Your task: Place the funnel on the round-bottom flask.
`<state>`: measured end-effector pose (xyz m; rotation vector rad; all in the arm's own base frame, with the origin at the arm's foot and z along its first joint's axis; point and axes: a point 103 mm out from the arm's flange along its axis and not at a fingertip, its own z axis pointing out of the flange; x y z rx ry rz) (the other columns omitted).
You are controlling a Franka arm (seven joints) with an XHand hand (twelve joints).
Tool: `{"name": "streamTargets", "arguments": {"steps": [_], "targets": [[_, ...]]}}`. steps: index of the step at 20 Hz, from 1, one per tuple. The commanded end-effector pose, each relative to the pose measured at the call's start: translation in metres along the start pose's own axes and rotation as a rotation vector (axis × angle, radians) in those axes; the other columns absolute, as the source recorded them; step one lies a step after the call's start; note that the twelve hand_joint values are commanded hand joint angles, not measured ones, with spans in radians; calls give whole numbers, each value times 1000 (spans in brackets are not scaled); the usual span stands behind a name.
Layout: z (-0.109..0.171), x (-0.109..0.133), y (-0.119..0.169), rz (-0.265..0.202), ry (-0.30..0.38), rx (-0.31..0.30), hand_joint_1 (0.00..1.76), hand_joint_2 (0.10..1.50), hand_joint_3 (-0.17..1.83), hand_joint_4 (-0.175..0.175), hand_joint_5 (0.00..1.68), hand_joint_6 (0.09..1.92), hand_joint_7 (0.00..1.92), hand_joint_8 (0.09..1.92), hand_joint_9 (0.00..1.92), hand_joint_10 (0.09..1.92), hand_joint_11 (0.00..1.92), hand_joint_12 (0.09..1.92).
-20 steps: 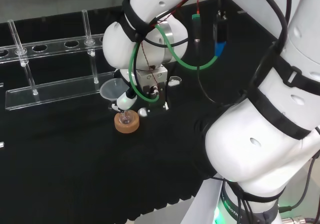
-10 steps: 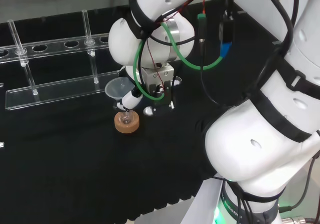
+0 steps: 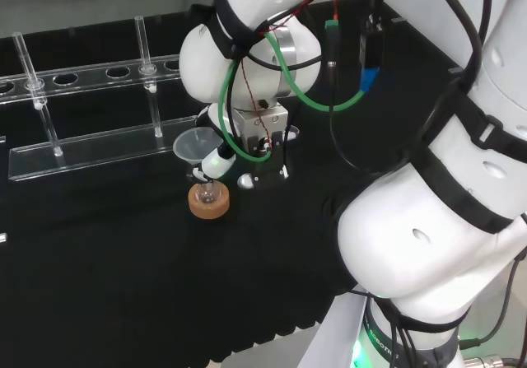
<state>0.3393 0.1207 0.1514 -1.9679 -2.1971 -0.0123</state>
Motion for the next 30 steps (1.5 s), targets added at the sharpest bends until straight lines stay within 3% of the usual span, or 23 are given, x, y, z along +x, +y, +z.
{"name": "streamTargets", "arguments": {"steps": [1,6,14,18,21,22,25,30], "targets": [[1,-3,0,-1,11,21,774,509,662,24,650,174,983,266,617,457,0,1109],[1,-5,-1,-7,12,35,701,508,633,4,533,87,734,231,460,555,0,1007],[1,3,2,-25,7,42,627,543,477,-3,384,87,506,294,289,681,0,945],[-2,6,2,-49,1,51,520,565,324,-11,201,87,296,357,111,751,0,846],[-9,10,-1,-72,6,45,435,589,187,-14,39,87,88,423,15,631,0,705],[-23,-13,-15,-69,48,22,416,595,150,-14,19,87,47,396,6,557,0,670],[-48,-24,-28,-101,51,3,363,597,82,-13,1,87,5,266,0,328,0,581],[-83,-38,-38,-117,26,-24,345,599,55,-15,0,87,0,206,0,236,0,540]]}}
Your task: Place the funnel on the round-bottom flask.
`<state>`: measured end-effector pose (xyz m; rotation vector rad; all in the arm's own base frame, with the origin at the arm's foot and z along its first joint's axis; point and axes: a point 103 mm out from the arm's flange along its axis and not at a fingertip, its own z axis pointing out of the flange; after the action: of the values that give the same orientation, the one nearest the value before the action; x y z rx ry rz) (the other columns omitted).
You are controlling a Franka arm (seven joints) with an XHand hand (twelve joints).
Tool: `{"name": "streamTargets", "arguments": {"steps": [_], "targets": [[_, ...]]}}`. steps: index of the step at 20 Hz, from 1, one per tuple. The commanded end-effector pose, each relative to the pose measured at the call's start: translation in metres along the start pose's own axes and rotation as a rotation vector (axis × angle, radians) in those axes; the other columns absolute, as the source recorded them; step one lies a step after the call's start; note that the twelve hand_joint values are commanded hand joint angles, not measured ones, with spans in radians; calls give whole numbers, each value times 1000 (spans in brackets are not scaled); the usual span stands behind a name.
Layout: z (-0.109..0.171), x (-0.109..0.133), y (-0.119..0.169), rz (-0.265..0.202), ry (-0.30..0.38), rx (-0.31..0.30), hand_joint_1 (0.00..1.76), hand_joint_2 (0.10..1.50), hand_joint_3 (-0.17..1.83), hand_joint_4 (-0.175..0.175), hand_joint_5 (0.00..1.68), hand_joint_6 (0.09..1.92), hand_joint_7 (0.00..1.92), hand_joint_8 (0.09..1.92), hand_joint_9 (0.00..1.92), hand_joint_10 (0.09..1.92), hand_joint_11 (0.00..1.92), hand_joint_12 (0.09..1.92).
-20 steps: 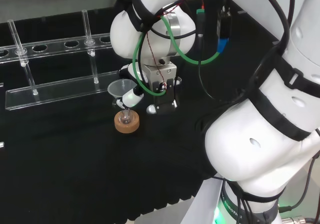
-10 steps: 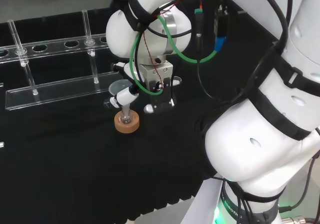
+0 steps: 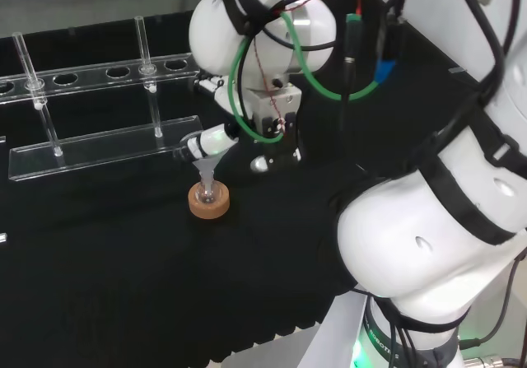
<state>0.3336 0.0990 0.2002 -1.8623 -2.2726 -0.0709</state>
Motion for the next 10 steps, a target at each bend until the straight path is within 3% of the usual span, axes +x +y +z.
{"name": "streamTargets", "arguments": {"steps": [1,10], "targets": [[-38,-22,-26,-26,-6,-11,345,600,53,-16,0,87,0,203,0,228,0,537],[-54,-19,-6,17,4,19,350,612,52,-18,0,87,1,201,0,209,0,530]]}}
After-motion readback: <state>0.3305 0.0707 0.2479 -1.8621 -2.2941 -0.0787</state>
